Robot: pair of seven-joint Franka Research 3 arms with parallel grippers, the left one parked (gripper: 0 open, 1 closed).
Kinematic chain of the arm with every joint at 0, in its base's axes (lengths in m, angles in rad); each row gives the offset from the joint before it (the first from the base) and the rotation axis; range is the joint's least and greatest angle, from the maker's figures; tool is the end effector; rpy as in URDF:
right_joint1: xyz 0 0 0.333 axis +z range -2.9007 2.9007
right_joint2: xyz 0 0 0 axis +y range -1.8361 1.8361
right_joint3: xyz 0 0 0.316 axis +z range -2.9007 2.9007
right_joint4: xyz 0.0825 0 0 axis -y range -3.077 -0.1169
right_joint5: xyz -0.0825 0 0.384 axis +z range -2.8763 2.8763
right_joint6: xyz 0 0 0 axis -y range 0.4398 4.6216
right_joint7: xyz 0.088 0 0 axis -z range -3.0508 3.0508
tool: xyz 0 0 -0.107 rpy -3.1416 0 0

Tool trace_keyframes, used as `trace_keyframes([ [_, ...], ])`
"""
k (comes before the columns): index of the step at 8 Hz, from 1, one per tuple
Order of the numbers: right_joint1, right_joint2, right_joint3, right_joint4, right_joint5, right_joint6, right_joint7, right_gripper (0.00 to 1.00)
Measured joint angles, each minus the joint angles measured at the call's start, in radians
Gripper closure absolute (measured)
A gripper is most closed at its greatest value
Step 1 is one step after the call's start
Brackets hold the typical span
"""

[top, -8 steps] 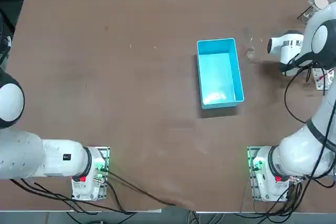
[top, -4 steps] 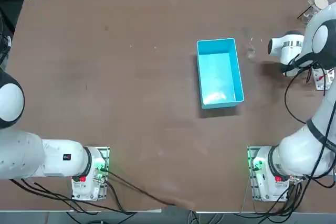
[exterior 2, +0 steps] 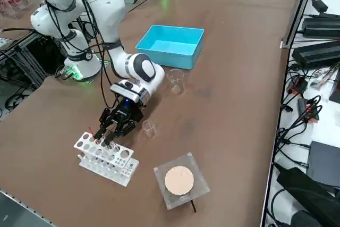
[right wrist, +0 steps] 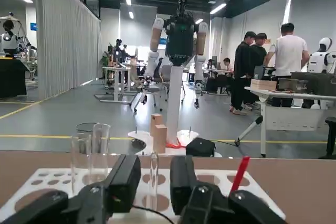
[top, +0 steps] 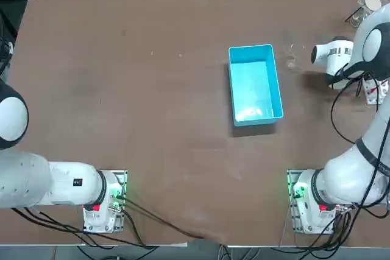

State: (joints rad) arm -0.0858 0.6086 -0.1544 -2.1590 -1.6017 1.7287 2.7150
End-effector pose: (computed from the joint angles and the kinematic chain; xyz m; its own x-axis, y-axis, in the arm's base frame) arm 0.4725 -0.2143 0.1340 0.0448 -0.0534 0.9976 -0.9911 0.1231 0.0511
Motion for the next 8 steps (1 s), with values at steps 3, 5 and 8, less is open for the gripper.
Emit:
trace_keyframes([
  [3, -0.005, 0.0, 0.0, 0.0, -0.006, 0.011, 0.0, 0.69],
  [5, -0.005, 0.0, 0.0, 0.0, -0.006, 0.014, 0.0, 0.74],
  [8, -0.006, 0.0, 0.0, 0.0, -0.006, 0.015, 0.0, 0.78],
])
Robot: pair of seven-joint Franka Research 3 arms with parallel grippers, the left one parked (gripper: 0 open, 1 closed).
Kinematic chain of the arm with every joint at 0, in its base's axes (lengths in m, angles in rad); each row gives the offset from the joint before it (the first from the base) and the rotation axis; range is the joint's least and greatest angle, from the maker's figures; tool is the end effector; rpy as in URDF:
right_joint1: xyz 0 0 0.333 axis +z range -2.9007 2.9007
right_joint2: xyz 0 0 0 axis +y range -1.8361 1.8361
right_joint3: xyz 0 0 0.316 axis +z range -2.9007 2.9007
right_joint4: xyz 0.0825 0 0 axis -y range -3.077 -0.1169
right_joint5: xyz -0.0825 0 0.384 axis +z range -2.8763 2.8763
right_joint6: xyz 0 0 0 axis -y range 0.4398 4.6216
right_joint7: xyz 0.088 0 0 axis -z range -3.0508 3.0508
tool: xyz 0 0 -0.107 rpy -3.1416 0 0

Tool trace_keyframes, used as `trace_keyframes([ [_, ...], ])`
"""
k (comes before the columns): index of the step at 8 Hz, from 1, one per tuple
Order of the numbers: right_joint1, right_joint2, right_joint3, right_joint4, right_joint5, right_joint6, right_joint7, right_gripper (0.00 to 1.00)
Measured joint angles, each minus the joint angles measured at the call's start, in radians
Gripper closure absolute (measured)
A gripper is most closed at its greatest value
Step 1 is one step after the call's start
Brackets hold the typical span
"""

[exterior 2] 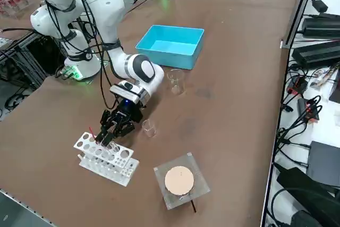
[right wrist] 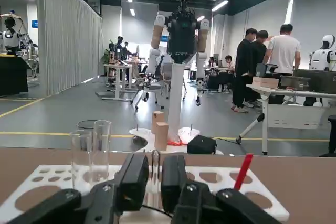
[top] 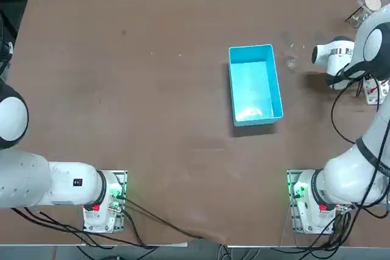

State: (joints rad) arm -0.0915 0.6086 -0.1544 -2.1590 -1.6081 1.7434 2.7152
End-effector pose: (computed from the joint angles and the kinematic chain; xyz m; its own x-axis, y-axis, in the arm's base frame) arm 0.4726 -0.2158 0.1328 0.0440 -0.0645 0.9969 -0.9918 0.1170 0.0514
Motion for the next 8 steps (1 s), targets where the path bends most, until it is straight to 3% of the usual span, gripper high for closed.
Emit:
trace_keyframes([
  [4, -0.007, 0.0, 0.0, 0.0, 0.0, 0.001, 0.0, 0.89],
  [8, -0.007, 0.0, 0.0, 0.003, -0.014, 0.008, 0.002, 0.94],
])
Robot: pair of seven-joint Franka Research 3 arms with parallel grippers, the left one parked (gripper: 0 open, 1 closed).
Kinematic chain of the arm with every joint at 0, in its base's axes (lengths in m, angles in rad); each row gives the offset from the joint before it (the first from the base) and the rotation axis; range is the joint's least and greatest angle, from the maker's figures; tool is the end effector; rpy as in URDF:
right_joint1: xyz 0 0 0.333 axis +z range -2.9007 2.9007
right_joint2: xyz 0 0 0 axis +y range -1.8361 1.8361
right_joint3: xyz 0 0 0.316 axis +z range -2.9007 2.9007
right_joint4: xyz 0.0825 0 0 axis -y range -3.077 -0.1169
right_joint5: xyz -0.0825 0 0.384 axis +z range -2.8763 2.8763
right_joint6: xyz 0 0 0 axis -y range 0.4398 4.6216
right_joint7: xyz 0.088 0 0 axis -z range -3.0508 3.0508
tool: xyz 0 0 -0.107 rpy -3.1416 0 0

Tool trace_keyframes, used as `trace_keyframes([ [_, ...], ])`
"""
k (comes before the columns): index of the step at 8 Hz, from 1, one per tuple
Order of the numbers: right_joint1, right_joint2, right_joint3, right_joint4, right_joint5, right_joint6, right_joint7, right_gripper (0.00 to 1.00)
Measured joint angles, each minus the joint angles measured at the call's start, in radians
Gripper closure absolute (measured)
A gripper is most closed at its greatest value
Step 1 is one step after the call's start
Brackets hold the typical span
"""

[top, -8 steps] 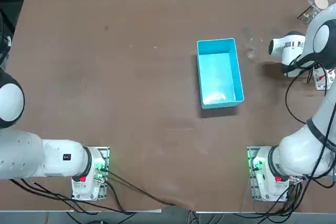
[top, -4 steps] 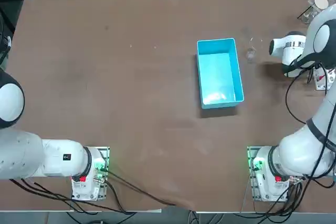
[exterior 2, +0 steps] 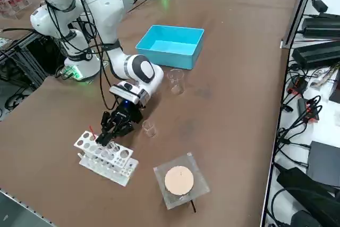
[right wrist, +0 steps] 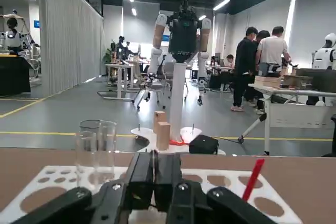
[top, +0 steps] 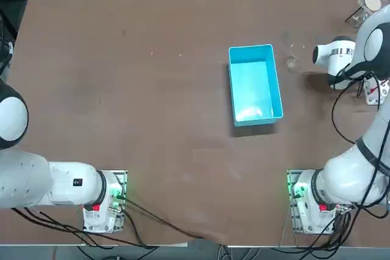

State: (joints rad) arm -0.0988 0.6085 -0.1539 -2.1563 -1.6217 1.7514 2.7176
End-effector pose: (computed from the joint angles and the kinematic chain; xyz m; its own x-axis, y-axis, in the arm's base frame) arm 0.4738 -0.2187 0.1332 0.0406 -0.0662 0.9970 -0.9930 0.1082 0.0476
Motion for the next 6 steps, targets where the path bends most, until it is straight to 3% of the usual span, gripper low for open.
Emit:
trace_keyframes([
  [6, 0.0, 0.0, 0.0, 0.0, 0.0, -0.001, -0.001, 0.94],
])
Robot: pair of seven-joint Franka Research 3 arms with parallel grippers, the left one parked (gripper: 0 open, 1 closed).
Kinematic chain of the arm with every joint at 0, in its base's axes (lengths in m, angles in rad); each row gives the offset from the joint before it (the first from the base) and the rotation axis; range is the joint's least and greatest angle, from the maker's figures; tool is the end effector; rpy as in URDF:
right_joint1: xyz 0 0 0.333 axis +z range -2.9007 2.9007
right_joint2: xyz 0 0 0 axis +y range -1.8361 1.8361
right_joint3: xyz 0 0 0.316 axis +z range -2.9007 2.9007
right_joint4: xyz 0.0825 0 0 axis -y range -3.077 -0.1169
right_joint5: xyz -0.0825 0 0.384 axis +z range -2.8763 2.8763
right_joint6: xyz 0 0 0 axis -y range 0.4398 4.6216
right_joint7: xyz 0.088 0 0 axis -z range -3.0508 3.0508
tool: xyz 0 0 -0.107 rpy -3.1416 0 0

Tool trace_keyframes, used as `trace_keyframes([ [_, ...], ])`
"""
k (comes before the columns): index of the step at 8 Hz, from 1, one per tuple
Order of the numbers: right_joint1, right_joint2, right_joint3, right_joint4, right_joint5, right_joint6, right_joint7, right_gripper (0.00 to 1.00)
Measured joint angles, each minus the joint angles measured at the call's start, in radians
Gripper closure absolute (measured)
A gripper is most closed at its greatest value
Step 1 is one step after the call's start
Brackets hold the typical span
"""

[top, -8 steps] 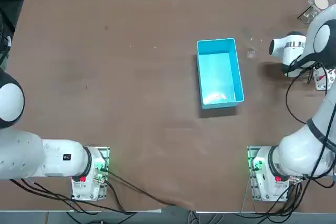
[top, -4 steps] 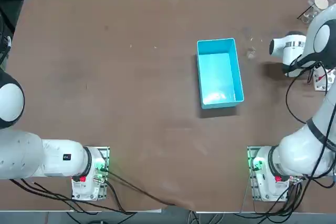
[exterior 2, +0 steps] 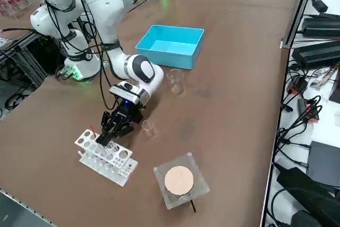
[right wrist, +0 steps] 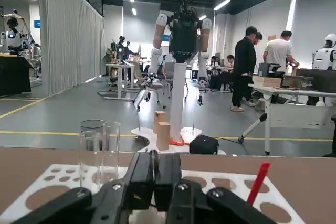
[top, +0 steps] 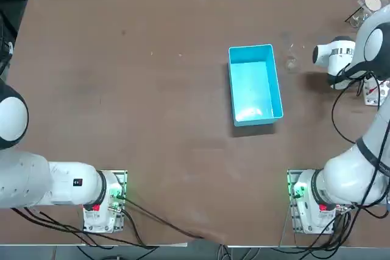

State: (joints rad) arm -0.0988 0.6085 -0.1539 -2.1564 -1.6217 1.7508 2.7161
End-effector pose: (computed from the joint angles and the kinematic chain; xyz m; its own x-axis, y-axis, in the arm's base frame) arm 0.4737 -0.2187 0.1332 0.0423 -0.0658 0.9969 -0.9929 0.1084 0.0493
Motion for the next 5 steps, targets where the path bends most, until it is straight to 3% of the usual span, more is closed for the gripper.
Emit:
trace_keyframes([
  [5, 0.0, 0.0, 0.0, -0.002, 0.0, -0.044, -0.002, 0.94],
])
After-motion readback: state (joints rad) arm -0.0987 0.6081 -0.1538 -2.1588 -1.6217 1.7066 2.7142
